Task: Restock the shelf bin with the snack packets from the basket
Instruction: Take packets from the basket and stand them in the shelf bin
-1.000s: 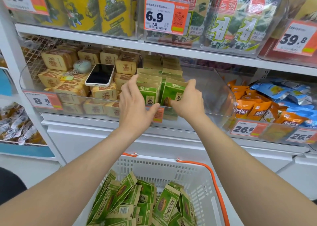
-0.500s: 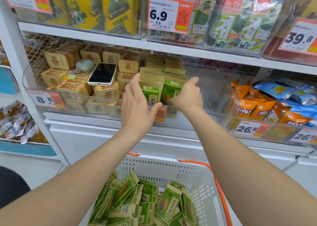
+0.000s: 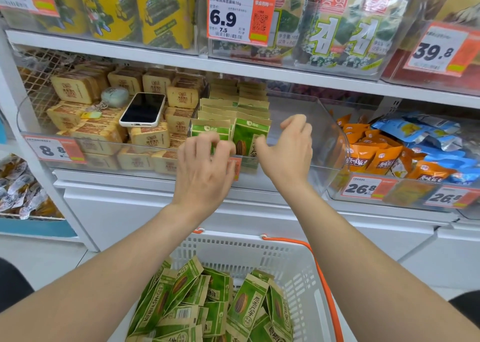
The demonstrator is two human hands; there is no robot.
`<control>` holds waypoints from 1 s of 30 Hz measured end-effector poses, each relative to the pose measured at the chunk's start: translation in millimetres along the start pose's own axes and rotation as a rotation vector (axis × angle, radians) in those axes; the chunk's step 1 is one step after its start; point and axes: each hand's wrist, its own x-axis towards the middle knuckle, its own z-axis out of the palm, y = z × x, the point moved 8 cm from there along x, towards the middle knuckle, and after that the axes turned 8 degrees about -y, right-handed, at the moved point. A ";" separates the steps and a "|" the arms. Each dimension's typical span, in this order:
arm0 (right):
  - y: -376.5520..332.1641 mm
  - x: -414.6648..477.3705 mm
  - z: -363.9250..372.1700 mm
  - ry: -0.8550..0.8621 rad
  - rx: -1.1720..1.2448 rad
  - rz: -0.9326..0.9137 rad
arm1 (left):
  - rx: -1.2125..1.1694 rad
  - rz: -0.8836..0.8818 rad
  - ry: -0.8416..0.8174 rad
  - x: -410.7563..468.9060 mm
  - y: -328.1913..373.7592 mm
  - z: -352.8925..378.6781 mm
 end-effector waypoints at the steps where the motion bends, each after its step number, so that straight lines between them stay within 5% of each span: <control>1: -3.6 -5.3 -3.7 0.062 0.030 -0.090 | -0.016 0.075 -0.044 -3.1 3.8 4.1; 4: -15.6 -28.1 -0.9 0.050 0.141 -0.398 | -0.067 0.197 -0.308 -20.1 5.1 30.6; 7: -14.3 -57.8 24.1 -0.140 0.177 -0.566 | -0.001 0.070 -0.823 -53.5 -9.4 74.4; 10: 9.2 -87.6 67.0 -0.381 0.131 -0.491 | 0.063 0.055 -1.310 -100.3 -17.4 100.3; 14: 49.9 -143.4 140.3 -0.866 -0.093 -0.344 | 0.091 0.061 -1.684 -158.4 -27.0 110.9; 18: 87.3 -211.6 195.6 -1.269 -0.367 -0.326 | 0.117 0.078 -1.799 -181.6 -29.9 108.6; 24: 132.4 -277.6 231.4 -1.601 -0.728 -0.357 | 0.056 0.069 -1.783 -183.0 -23.8 107.4; 27: 138.1 -286.8 238.1 -1.638 -0.739 -0.435 | 0.047 0.066 -1.775 -182.3 -24.7 109.5; 30: 132.2 -268.8 242.0 -1.459 -0.538 -0.329 | 0.043 0.062 -1.757 -177.4 -24.6 110.0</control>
